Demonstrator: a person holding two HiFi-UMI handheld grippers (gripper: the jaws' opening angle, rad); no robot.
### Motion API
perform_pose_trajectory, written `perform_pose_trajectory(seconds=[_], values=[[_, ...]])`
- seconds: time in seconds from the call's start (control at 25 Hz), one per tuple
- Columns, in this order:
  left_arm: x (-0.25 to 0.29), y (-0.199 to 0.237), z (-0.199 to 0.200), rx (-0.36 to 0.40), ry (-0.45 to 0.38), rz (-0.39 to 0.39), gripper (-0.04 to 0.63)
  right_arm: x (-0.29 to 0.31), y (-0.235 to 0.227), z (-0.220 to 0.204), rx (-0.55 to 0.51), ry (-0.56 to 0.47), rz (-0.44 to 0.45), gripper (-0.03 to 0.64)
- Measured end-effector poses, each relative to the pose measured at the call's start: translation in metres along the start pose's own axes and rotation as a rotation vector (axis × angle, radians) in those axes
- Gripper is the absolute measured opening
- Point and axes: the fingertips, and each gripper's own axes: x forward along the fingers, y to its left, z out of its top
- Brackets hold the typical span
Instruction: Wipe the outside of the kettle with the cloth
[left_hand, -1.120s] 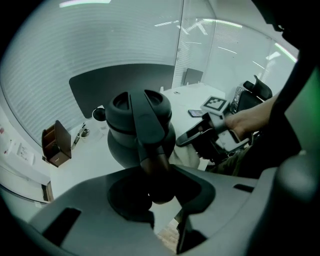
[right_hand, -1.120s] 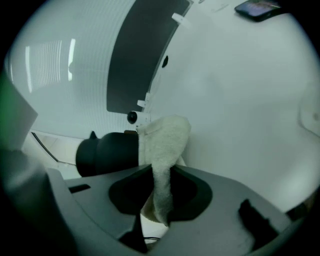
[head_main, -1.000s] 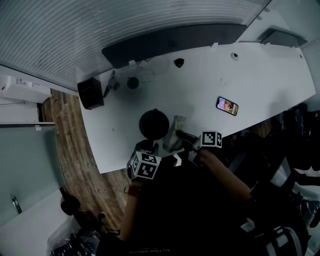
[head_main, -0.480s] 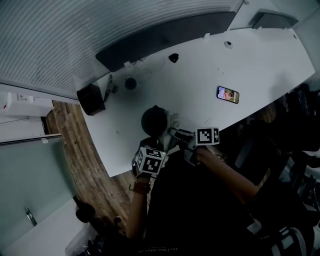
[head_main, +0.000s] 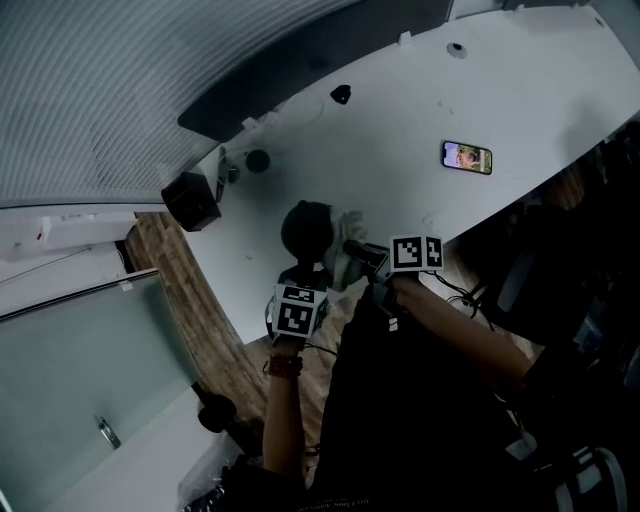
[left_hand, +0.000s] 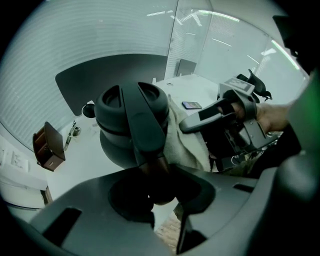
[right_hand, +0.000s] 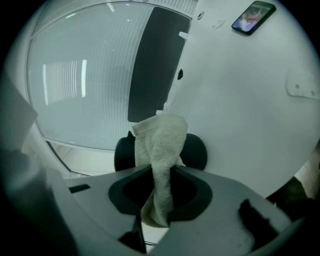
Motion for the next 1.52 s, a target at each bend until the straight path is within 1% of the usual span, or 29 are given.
perform_pose_trajectory(seconds=[0.08,0.2,0.32,0.4,0.52,0.64,0.76,0.84,0.96,1.04,1.08,1.16,1.28,1.44,1.52], values=[[0.001,0.004,0.000,-0.001,0.022,0.004,0.107,0.008,-0.015,-0.001,0.015,0.007,-0.037,0.084],[0.002,0.004,-0.003,0.005,0.058,0.003,0.107,0.021,-0.041,-0.009,0.082,0.010,-0.077,0.084],[0.004,-0.005,-0.006,0.010,0.059,-0.005,0.107,0.023,-0.075,-0.014,0.128,0.024,-0.166,0.084],[0.002,-0.003,-0.007,0.011,0.043,-0.016,0.107,0.031,-0.089,-0.015,0.128,0.031,-0.214,0.084],[0.000,-0.002,-0.006,0.025,0.018,-0.048,0.107,0.041,-0.109,-0.016,0.101,0.041,-0.271,0.084],[0.002,-0.004,-0.007,0.051,0.032,-0.086,0.109,0.043,-0.119,-0.016,0.088,0.024,-0.294,0.084],[0.002,-0.002,-0.005,0.067,0.036,-0.106,0.109,0.032,-0.107,-0.016,0.072,-0.016,-0.265,0.084],[0.000,-0.001,-0.005,0.083,0.016,-0.115,0.109,0.014,-0.084,-0.023,0.069,-0.042,-0.215,0.084],[-0.001,0.000,-0.009,0.137,0.012,-0.147,0.109,-0.009,-0.025,-0.039,0.030,-0.082,-0.088,0.084],[-0.001,0.002,-0.014,0.172,0.001,-0.165,0.109,-0.005,0.018,-0.056,-0.046,-0.087,-0.001,0.084],[-0.001,0.004,-0.018,0.186,-0.006,-0.172,0.109,0.002,0.035,-0.064,-0.086,-0.085,0.024,0.084],[-0.003,0.006,-0.017,0.210,-0.010,-0.176,0.109,0.016,0.054,-0.070,-0.146,-0.080,0.028,0.084],[-0.006,0.006,-0.011,0.247,0.010,-0.174,0.109,0.024,0.050,-0.063,-0.198,-0.057,-0.014,0.084],[-0.005,0.007,-0.009,0.272,0.030,-0.185,0.109,0.030,0.038,-0.061,-0.174,-0.015,0.006,0.084],[-0.004,0.007,-0.009,0.274,0.030,-0.189,0.110,0.032,0.029,-0.061,-0.169,-0.006,-0.004,0.084]])
